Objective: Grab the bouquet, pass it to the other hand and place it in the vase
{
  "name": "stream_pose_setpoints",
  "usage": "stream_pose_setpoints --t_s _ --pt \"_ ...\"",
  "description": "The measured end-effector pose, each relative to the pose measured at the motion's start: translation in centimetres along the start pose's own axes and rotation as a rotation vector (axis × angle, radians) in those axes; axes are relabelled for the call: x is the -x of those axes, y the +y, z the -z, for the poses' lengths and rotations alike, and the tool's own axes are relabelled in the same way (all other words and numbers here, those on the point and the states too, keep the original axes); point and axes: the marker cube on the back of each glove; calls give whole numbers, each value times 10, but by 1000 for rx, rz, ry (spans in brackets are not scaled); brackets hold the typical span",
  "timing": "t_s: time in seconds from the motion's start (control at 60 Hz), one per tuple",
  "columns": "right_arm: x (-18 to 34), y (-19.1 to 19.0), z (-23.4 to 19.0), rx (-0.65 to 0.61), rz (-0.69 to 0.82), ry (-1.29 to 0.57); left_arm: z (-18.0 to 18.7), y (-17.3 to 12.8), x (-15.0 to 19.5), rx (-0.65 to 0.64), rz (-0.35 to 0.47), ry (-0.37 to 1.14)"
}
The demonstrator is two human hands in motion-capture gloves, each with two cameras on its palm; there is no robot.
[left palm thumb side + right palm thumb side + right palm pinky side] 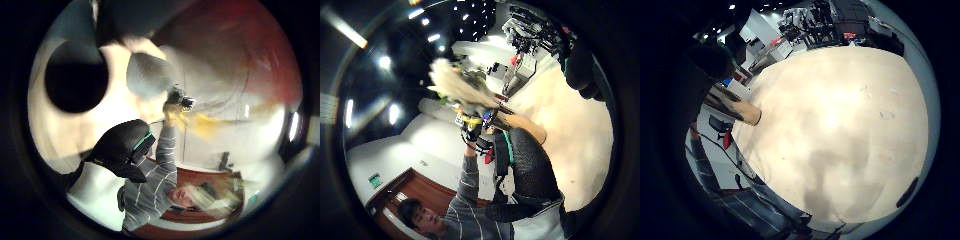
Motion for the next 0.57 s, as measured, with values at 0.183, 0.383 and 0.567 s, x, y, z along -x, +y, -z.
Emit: stream_pose_setpoints --t_s 0.183,0.383,0.567 --pt "-9 -1 14 -56 130 73 -22 -23 69 28 13 10" --pt "-1 3 29 -33 41 56 -16 -17 84 -22 23 17" --pt "19 9 34 -11 12 -34 -18 -18 84 -30 32 42"
